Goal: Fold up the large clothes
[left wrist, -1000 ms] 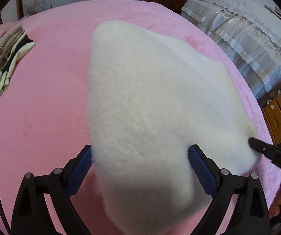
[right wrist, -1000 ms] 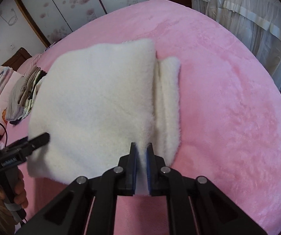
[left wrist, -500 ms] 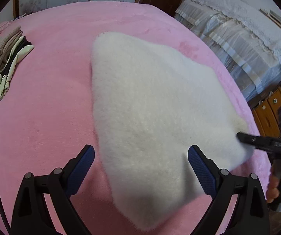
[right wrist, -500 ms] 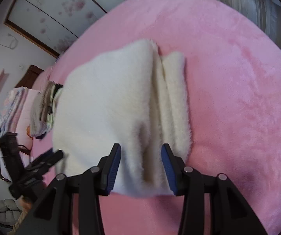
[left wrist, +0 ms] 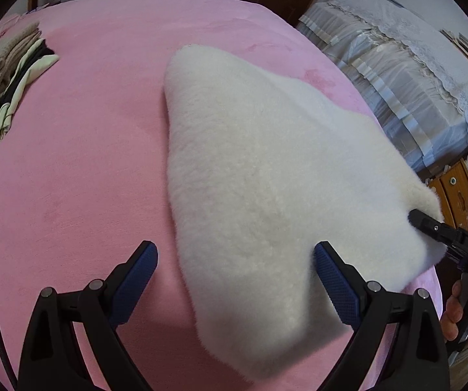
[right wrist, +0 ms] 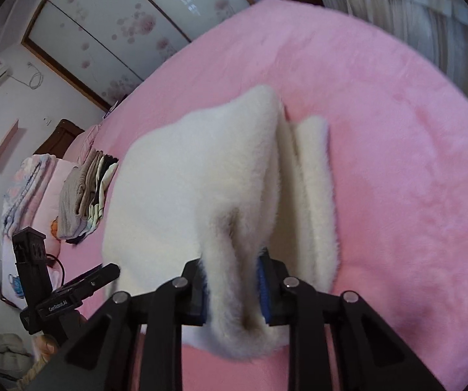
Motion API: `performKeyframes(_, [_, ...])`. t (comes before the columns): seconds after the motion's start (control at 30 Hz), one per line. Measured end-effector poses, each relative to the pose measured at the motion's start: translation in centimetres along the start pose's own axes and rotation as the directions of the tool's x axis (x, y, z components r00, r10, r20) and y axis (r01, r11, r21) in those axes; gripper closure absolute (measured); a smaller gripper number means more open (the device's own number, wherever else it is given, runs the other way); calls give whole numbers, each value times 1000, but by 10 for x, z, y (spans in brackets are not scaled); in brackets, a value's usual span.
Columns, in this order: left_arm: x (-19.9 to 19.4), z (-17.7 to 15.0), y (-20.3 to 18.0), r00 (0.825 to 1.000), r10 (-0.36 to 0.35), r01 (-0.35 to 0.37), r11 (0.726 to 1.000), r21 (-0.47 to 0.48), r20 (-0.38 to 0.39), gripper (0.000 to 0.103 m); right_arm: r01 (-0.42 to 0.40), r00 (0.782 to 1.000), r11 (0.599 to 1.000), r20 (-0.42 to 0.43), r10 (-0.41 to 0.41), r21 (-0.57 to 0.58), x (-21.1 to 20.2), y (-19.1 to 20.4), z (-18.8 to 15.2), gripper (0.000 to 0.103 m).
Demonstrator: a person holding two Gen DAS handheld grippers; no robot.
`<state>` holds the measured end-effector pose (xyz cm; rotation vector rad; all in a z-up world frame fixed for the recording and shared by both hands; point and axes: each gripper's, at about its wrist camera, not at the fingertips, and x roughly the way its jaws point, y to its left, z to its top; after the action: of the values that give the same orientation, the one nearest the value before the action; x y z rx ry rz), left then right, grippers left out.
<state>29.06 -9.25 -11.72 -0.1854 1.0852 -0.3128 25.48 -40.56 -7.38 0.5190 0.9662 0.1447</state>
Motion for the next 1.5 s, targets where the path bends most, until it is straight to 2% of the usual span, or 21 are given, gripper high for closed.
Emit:
performKeyframes(0.13, [10, -6, -9, 1000, 1, -1, 1000, 26, -6, 7, 92, 996, 996, -18, -92, -18, 5, -13, -11, 81])
performKeyframes(0.23, [26, -13, -8, 999, 12, -11, 1000, 20, -33, 6, 176, 982, 983, -53, -179, -57, 32, -18, -23, 80])
performKeyframes(0.3, [24, -14, -6, 999, 4, -4, 1000, 4, -38, 6, 207, 976, 975, -47, -211, -79, 31, -17, -26, 77])
performKeyframes(0.33, [19, -12, -8, 999, 18, -17, 1000, 22, -38, 6, 210, 976, 974, -50, -214, -80, 27, -14, -24, 73])
performKeyframes(0.37, [15, -10, -11, 999, 34, -32, 998, 48, -39, 6, 218, 974, 972, -49, -222, -85, 21, -11, -20, 64])
performKeyframes(0.43, [-1, 0, -20, 996, 90, -86, 987, 136, -21, 6, 275, 960, 954, -17, -279, -115, 7, -1, -11, 55])
performKeyframes(0.5, [-18, 13, -28, 992, 120, -126, 973, 196, 38, 6, 314, 949, 939, 36, -312, -139, -6, 10, -1, 50])
performKeyframes(0.57, [-29, 31, -34, 987, 131, -148, 965, 215, 92, 6, 320, 947, 933, 83, -310, -162, -13, 21, 15, 47])
performKeyframes(0.7, [-21, 80, -48, 987, 108, -129, 975, 183, 118, 6, 283, 956, 938, 135, -260, -199, 6, 46, 54, 48])
performKeyframes(0.77, [-7, 102, -52, 990, 90, -106, 983, 150, 112, 8, 238, 969, 950, 118, -218, -202, 31, 56, 75, 48])
performKeyframes(0.83, [13, 124, -56, 994, 59, -68, 992, 103, 96, 13, 229, 971, 952, 112, -209, -202, 54, 64, 89, 48])
performKeyframes(0.93, [40, 142, -60, 996, 50, -55, 996, 67, 77, 14, 207, 978, 954, 63, -198, -219, 95, 71, 106, 49])
performKeyframes(1.0, [60, 149, -59, 996, 71, -74, 995, 63, 51, 14, 204, 979, 952, 23, -204, -230, 115, 69, 113, 50])
performKeyframes(1.07, [78, 148, -55, 992, 120, -122, 989, 80, 23, 14, 232, 971, 944, -9, -241, -236, 130, 61, 117, 51])
performKeyframes(1.13, [96, 149, -49, 977, 213, -211, 971, 113, -6, 14, 272, 959, 930, -7, -282, -246, 133, 53, 117, 54])
performKeyframes(1.17, [100, 148, -44, 976, 218, -214, 969, 122, -13, 13, 307, 949, 916, 7, -316, -260, 130, 46, 117, 60])
performKeyframes(1.23, [102, 148, -33, 985, 174, -172, 977, 125, -11, 13, 320, 945, 913, 11, -328, -252, 122, 30, 118, 65])
performKeyframes(1.3, [104, 147, -24, 989, 148, -146, 982, 119, -5, 12, 334, 940, 914, 13, -340, -231, 115, 11, 117, 82])
performKeyframes(1.4, [110, 143, -18, 993, 121, -121, 987, 108, 1, 11, 299, 953, 938, -1, -304, -177, 112, -9, 117, 82])
performKeyframes(1.5, [114, 147, -14, 993, 114, -114, 988, 106, 3, 11, 323, 945, 928, 8, -327, -186, 114, -5, 115, 81])
